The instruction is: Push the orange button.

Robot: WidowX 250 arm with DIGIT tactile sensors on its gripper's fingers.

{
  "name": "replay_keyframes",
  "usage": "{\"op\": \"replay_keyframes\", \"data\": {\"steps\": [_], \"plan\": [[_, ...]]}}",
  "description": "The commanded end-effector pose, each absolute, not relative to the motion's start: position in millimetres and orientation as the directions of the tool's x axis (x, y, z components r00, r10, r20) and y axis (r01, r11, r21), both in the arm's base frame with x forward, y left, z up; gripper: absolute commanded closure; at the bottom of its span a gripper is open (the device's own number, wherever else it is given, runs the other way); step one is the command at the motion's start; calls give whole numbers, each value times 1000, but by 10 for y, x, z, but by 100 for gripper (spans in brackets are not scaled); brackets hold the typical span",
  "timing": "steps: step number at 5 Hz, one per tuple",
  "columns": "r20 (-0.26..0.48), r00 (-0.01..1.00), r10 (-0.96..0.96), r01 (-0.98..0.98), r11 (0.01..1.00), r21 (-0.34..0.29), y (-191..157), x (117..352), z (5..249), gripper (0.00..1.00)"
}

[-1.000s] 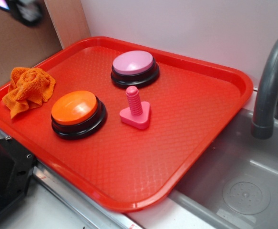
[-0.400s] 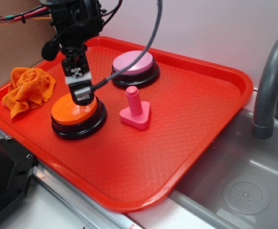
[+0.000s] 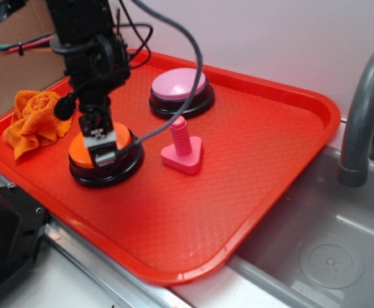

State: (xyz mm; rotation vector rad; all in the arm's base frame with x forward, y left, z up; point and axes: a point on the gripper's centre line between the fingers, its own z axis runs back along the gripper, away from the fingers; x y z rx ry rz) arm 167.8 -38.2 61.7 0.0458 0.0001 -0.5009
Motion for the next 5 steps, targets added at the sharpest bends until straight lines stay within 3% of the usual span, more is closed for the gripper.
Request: {"op": "replay_keyframes", "data": {"steps": [1, 2, 3, 4, 5], "plan": [[40, 906, -421, 421, 907, -20, -172, 1342, 427, 0], [20, 899, -437, 438, 899, -11, -150, 1360, 477, 0], [-28, 890, -455, 454, 891, -20, -201, 1553, 696, 0], [-92, 892, -443, 444, 896, -15, -344, 1954, 989, 0], [-87, 890, -448, 450, 893, -6, -403, 2144, 1107, 0]]}}
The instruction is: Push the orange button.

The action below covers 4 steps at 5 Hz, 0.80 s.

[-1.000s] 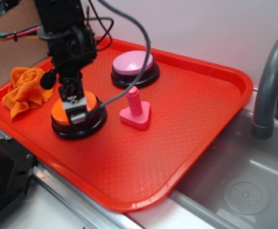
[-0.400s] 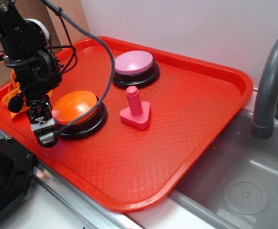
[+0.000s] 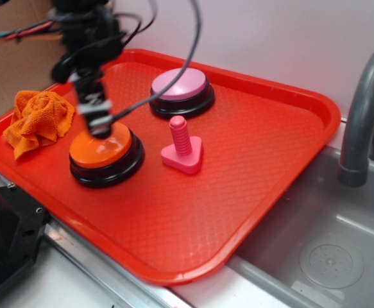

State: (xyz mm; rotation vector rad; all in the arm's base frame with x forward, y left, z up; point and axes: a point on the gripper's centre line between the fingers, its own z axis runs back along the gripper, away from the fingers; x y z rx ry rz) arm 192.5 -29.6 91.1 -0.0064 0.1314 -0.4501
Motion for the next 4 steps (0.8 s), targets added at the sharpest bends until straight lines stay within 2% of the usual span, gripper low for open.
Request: {"op": "replay_keyframes", "data": {"steps": [1, 2, 4], "plan": [[-80, 889, -451, 453, 891, 18, -467, 2272, 1213, 0], [-81, 885, -458, 463, 885, 44, -524, 2330, 1304, 0], [-46, 874, -484, 486, 873, 48, -456, 2041, 1392, 0]]}}
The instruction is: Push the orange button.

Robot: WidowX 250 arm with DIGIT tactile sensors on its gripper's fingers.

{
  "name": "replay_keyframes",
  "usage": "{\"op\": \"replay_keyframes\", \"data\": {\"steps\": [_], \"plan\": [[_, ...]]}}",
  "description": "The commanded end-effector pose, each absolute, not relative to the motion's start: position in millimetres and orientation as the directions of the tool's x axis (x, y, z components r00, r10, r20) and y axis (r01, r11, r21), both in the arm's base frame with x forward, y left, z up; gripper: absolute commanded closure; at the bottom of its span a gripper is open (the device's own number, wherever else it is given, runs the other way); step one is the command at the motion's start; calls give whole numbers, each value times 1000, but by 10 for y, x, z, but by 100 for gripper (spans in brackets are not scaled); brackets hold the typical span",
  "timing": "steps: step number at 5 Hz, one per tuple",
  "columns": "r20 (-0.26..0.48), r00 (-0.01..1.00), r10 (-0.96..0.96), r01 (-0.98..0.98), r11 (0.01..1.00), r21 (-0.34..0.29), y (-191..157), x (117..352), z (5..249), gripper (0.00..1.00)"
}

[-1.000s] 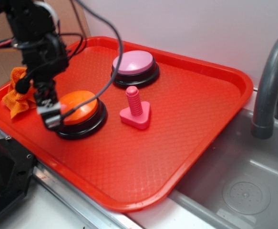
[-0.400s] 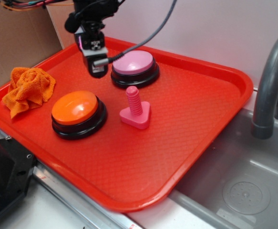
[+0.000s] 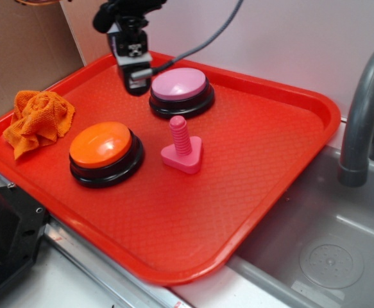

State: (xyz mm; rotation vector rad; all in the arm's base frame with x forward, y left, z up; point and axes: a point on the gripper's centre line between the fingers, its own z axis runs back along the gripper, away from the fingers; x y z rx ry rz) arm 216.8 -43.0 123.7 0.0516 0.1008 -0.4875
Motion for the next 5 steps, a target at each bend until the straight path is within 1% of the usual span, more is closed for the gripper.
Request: {"op": "replay_keyframes", "data": {"steps": [1, 2, 3, 4, 5], "plan": [[-32, 873, -486, 487, 871, 60, -463, 2010, 1473, 0], [-28, 874, -485, 486, 872, 51, -534, 2140, 1519, 0], [-38, 872, -487, 489, 871, 52, -552, 2122, 1583, 0], [-44, 873, -486, 488, 871, 58, -600, 2175, 1638, 0], [-53, 872, -487, 490, 868, 83, -654, 2133, 1733, 0]]}}
